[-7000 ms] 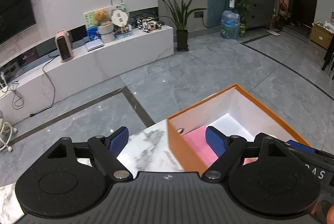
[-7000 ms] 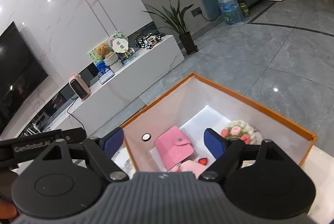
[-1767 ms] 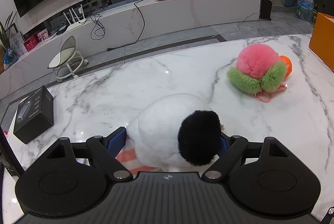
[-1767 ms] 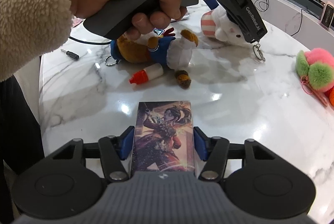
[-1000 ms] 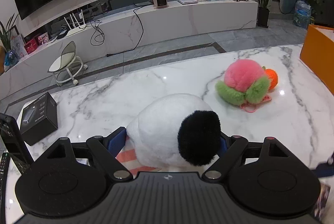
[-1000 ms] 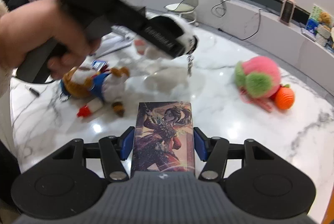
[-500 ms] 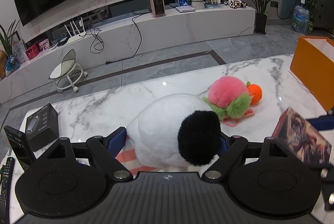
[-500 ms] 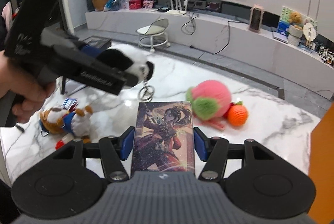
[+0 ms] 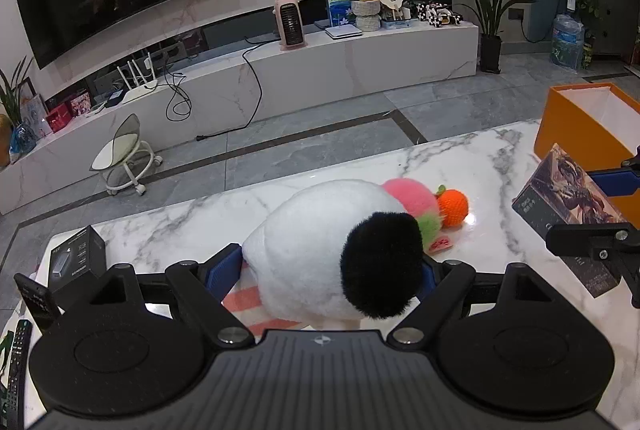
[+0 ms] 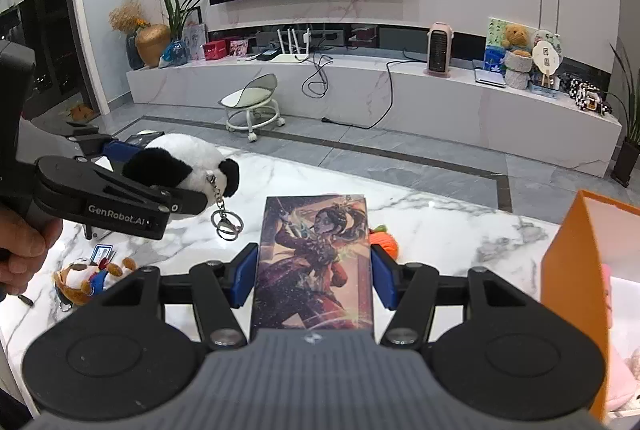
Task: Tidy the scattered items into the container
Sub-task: 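Carry the panda plush with the left gripper while the right gripper carries the card box to the orange box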
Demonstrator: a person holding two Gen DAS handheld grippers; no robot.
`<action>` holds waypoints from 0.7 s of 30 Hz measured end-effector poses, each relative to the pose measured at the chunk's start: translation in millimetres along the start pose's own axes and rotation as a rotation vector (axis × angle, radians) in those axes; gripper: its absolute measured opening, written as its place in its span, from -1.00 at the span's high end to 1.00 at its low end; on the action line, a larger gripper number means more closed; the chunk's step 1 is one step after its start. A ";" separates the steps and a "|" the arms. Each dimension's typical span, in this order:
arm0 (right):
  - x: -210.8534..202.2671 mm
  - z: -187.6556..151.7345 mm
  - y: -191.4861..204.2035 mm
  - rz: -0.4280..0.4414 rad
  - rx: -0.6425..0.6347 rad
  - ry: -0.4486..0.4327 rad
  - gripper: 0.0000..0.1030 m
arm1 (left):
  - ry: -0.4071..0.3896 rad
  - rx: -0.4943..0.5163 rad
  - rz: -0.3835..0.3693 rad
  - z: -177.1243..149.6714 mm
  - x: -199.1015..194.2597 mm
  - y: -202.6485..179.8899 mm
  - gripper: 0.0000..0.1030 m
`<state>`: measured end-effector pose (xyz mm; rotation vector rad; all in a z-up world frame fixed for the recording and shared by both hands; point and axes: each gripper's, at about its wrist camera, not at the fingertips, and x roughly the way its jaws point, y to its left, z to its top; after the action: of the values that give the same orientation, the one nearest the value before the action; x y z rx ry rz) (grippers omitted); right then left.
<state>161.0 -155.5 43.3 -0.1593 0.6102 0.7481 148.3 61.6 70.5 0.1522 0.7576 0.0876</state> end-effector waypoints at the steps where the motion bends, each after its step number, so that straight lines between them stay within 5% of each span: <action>1: -2.4 0.3 -2.4 -0.002 0.003 -0.004 -0.19 | 0.000 0.004 -0.002 2.2 -0.4 -2.7 -0.90; 21: -51.7 5.8 -123.0 -0.207 0.346 -0.071 -0.19 | -0.108 0.165 -0.089 96.0 -5.8 -121.2 -0.90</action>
<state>217.8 -273.7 68.4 0.1218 0.6354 0.4373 213.2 -68.7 122.7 0.2778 0.6628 -0.0678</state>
